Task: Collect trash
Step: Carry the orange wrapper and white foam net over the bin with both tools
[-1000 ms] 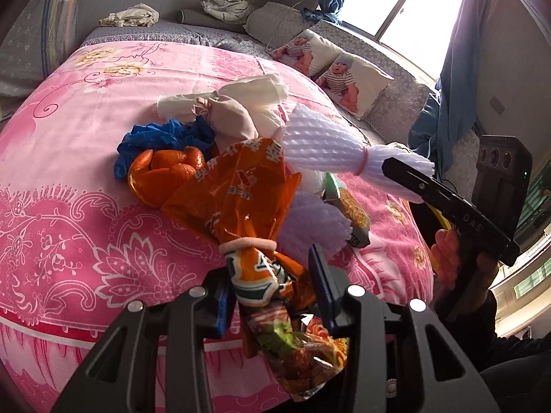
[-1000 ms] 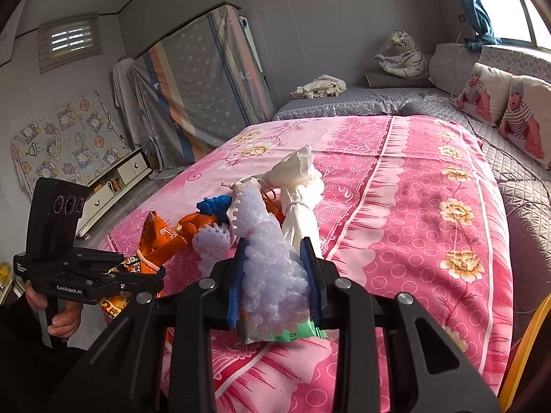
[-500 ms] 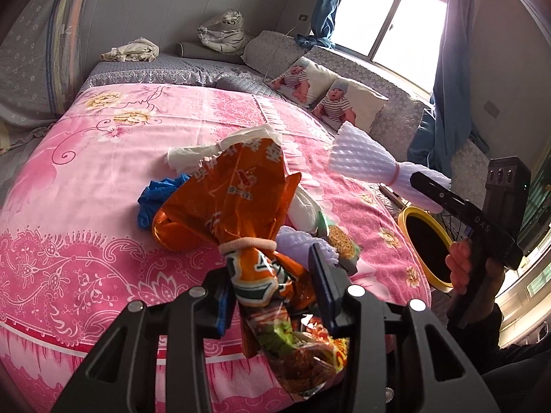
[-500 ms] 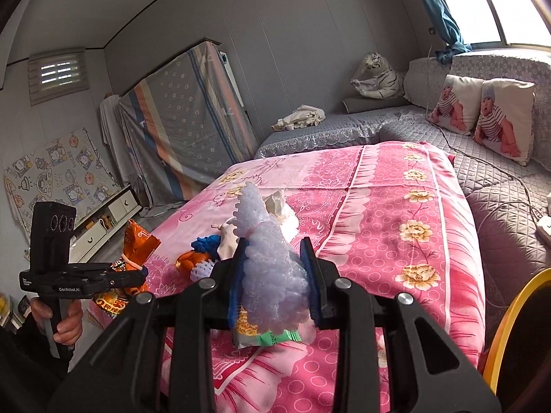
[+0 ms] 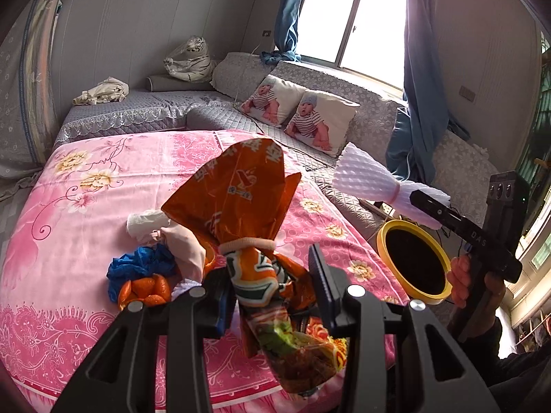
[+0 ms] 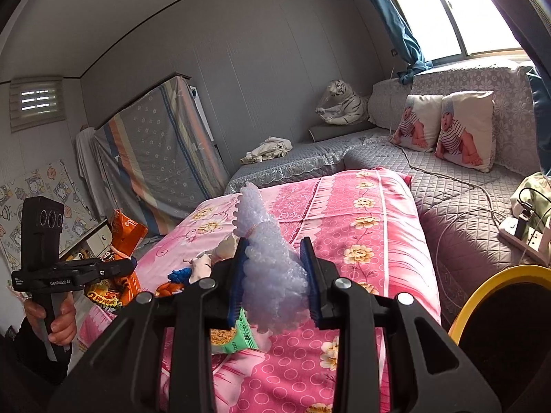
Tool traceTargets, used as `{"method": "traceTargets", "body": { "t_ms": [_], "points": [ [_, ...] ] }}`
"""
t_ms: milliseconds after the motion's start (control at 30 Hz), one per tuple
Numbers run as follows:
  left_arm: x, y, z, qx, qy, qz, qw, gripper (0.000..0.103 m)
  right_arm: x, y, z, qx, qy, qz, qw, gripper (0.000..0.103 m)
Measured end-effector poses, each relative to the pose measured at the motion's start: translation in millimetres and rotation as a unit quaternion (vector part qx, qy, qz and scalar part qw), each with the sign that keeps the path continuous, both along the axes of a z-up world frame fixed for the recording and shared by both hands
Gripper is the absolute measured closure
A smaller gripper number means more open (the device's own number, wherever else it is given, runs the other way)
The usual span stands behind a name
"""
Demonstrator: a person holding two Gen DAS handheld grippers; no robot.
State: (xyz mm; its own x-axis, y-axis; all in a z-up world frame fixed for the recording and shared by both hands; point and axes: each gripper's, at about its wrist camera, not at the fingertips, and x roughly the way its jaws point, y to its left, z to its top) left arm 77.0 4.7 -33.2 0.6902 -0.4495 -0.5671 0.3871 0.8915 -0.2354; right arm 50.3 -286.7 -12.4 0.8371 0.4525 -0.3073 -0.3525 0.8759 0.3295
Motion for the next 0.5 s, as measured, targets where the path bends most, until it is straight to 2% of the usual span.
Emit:
{"method": "traceTargets", "body": {
  "t_ms": [300, 500],
  "points": [
    [22.1, -45.8, 13.2, 0.003, -0.006, -0.040, 0.9992, 0.066, -11.7, -41.8, 5.2, 0.013, -0.002, -0.071, 0.997, 0.075],
    [35.7, -78.5, 14.9, 0.010, -0.010, -0.070, 0.9974, 0.066, -21.5, -64.9, 10.8, -0.004, -0.010, -0.138, 0.990, 0.074]
  ]
}}
